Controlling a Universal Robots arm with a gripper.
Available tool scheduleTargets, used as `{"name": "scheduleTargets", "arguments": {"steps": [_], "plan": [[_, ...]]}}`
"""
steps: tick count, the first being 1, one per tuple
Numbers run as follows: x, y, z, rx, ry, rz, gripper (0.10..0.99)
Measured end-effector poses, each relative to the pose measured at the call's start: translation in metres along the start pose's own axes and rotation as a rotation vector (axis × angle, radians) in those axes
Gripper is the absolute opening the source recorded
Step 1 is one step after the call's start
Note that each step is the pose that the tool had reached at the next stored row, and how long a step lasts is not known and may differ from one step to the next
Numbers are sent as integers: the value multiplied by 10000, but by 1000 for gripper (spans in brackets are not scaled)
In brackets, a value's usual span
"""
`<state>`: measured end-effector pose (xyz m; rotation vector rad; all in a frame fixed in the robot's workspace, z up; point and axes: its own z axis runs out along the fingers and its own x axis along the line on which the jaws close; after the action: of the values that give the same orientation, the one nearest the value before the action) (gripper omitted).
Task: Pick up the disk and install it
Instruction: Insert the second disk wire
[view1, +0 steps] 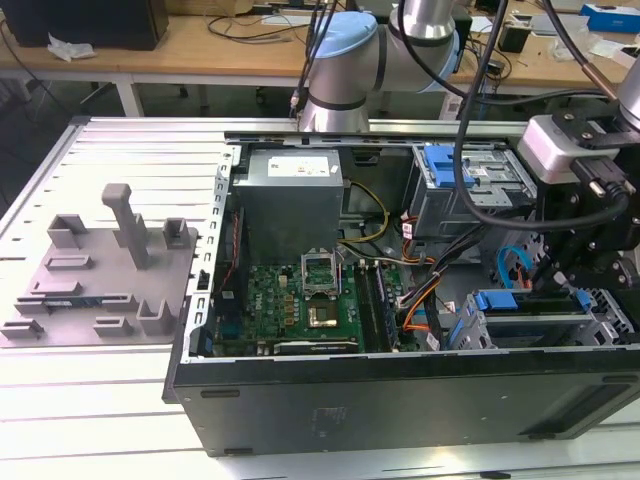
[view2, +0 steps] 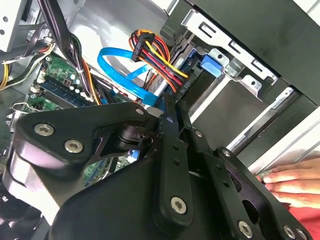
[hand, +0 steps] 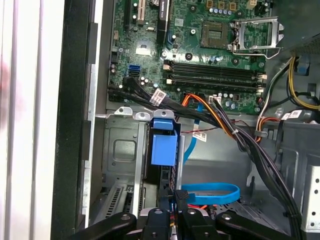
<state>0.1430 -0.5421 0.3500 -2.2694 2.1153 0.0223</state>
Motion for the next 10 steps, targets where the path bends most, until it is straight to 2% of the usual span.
{"name": "scheduleTargets", "arguments": {"steps": [10], "plan": [[7, -13, 37, -3, -22, -115, 161]]}}
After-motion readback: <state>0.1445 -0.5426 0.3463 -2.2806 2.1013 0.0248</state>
